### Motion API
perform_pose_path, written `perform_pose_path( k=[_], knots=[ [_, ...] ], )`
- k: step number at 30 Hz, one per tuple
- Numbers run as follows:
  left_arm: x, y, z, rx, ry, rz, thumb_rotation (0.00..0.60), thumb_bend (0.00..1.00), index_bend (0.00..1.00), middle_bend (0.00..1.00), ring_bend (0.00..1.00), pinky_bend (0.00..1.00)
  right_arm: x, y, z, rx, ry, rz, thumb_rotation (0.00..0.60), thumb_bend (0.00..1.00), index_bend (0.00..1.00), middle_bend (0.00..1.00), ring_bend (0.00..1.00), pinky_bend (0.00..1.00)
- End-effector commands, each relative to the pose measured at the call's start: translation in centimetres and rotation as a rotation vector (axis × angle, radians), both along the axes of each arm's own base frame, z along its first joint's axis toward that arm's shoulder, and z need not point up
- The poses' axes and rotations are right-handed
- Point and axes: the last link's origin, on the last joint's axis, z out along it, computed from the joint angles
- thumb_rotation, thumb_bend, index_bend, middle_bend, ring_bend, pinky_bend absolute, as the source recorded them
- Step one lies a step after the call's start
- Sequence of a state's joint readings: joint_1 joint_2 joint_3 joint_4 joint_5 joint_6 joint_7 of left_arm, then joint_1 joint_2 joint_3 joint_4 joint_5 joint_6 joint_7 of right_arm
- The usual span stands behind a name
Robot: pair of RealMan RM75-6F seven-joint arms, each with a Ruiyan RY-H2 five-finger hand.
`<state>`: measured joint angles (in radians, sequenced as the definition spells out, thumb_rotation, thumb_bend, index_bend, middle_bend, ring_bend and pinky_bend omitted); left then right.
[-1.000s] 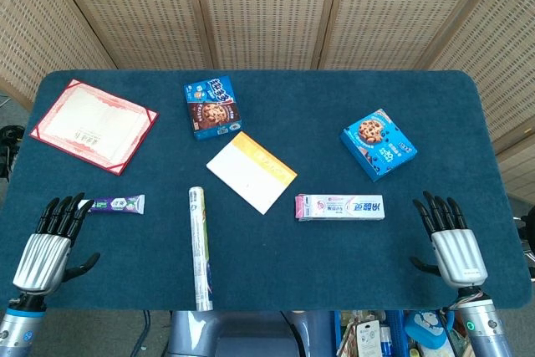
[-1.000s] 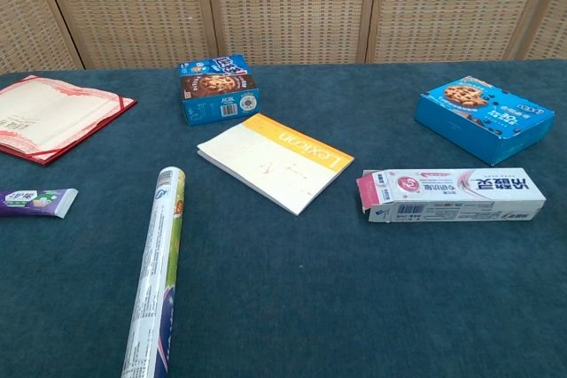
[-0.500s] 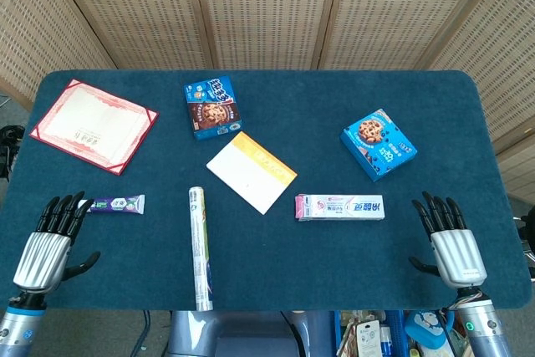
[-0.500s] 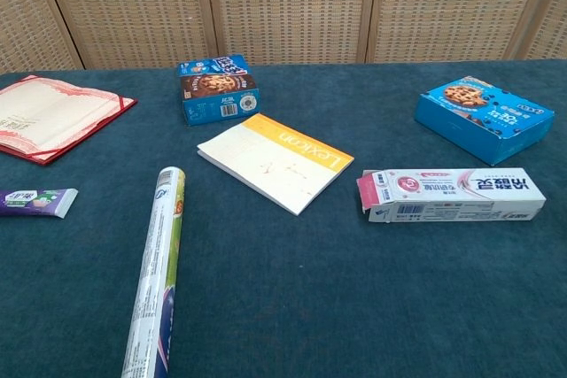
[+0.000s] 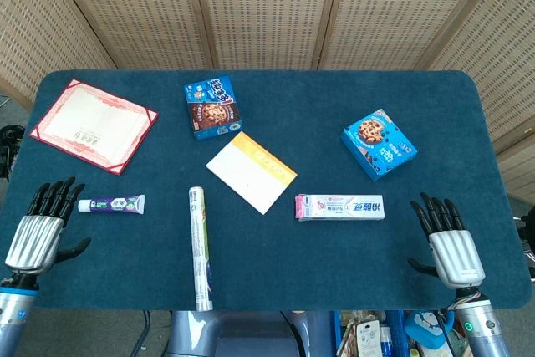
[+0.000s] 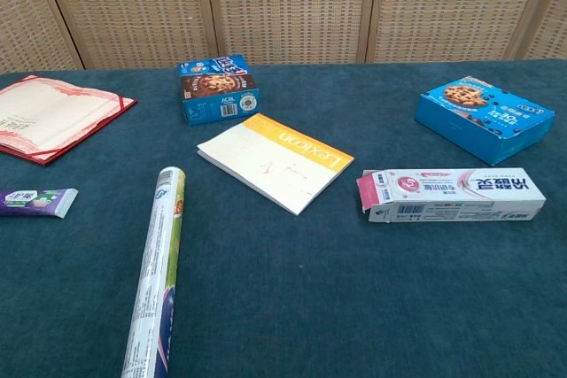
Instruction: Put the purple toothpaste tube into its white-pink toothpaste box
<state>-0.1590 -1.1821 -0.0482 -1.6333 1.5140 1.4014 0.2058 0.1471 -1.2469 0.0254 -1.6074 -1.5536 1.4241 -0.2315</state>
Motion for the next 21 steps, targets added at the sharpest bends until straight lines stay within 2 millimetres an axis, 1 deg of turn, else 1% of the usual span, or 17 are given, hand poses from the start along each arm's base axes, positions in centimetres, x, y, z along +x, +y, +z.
perform_pose_path(
  k=[1,5,8,11,15,21],
  knots=[
    [0.1,2.0,1.0,-0.011,0.03,0.03,0.6,0.23,0.0,0.0,0.0,0.0,0.0,0.0,-0.1,0.003,0.001,0.0,0.6,0.0,0.0,0.0,0.0,0.0],
    [-0.1,3.7,1.5,-0.004,0.065,0.044,0.6,0.23,0.02,0.0,0.0,0.01,0.1,0.0,-0.1,0.003,-0.001,0.001,0.6,0.0,0.0,0.0,0.0,0.0],
    [-0.6,5.1,1.4,-0.016,0.084,0.072,0.6,0.23,0.07,0.02,0.0,0.06,0.1,0.0,-0.1,0.003,-0.002,0.001,0.6,0.0,0.0,0.0,0.0,0.0],
    [-1.3,6.1,1.1,-0.032,0.09,0.099,0.6,0.23,0.12,0.06,0.02,0.1,0.0,0.0,-0.1,0.004,-0.003,-0.002,0.6,0.0,0.0,0.0,0.0,0.0],
    [-2.4,7.2,0.4,-0.069,0.108,0.14,0.6,0.23,0.19,0.11,0.06,0.13,0.0,0.0,-0.2,0.007,-0.006,-0.002,0.6,0.0,0.0,0.0,0.0,0.0],
    [-3.6,8.0,-0.6,-0.096,0.119,0.181,0.6,0.23,0.23,0.14,0.09,0.14,0.0,0.0,-0.2,0.006,-0.009,-0.006,0.6,0.0,0.0,0.0,0.0,0.0]
  ],
)
